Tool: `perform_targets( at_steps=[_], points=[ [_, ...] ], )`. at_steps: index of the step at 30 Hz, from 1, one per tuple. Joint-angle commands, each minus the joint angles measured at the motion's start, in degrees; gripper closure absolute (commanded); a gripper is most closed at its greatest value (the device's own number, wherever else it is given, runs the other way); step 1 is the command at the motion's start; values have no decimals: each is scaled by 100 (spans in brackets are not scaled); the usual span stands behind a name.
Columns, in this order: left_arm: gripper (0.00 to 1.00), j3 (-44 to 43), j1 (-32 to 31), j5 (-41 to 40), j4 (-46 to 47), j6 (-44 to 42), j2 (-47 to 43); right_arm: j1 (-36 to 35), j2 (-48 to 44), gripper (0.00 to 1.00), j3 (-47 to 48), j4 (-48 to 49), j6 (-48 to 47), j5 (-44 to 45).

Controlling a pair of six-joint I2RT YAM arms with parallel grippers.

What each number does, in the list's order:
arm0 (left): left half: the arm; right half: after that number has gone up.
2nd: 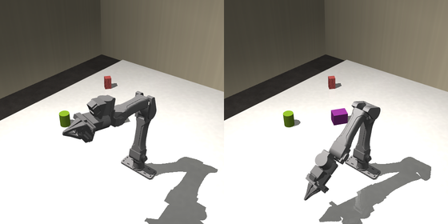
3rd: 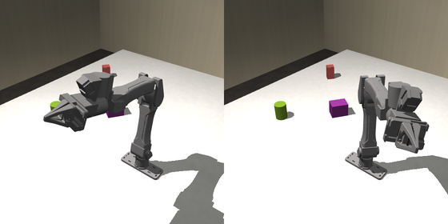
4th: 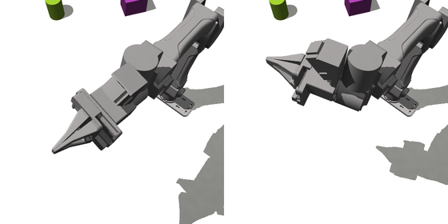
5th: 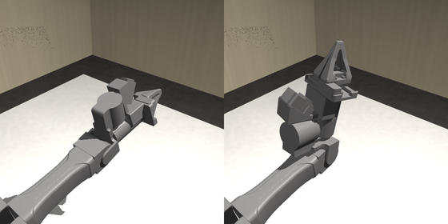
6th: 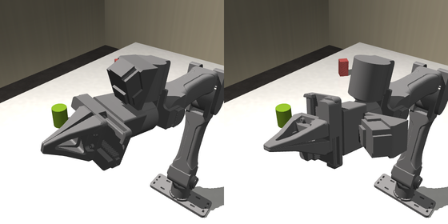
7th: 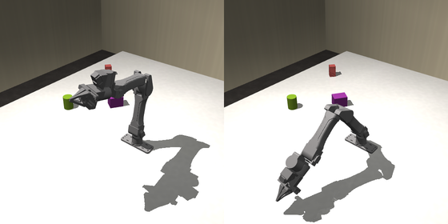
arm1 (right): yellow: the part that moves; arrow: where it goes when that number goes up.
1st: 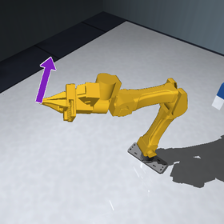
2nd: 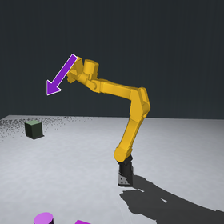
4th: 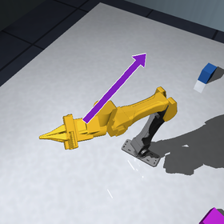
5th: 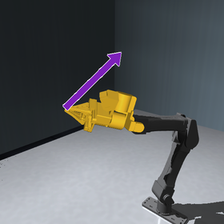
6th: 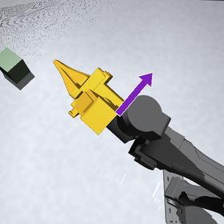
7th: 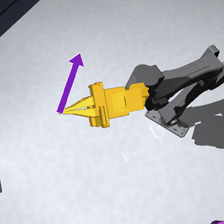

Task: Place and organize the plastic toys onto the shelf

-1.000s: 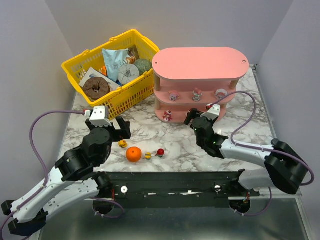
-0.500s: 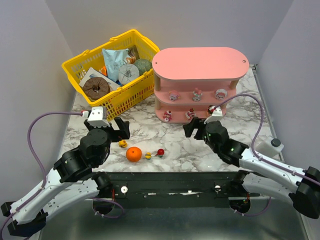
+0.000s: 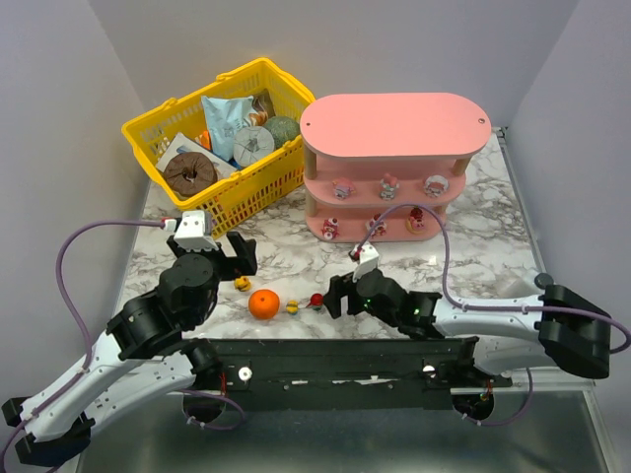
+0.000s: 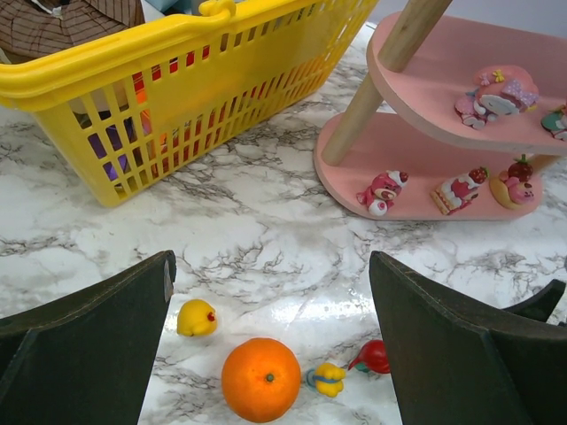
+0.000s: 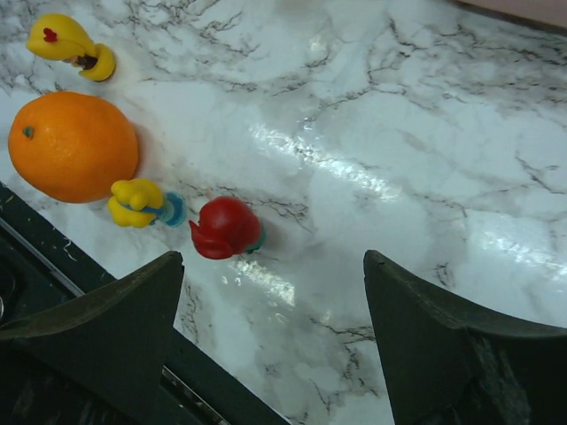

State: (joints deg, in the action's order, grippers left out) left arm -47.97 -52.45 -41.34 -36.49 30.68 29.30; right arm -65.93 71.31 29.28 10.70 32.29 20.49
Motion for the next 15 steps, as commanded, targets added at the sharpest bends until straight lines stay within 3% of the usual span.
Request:
perform_targets(
  at_steps=[1,15],
  points=[
    [1,50,41,82,28,26,-38,-367,549,13,358,459,382,648],
    [1,59,41,56,10,17,-47,-587,1693,21,1150,-147,1261,1010]
  ],
)
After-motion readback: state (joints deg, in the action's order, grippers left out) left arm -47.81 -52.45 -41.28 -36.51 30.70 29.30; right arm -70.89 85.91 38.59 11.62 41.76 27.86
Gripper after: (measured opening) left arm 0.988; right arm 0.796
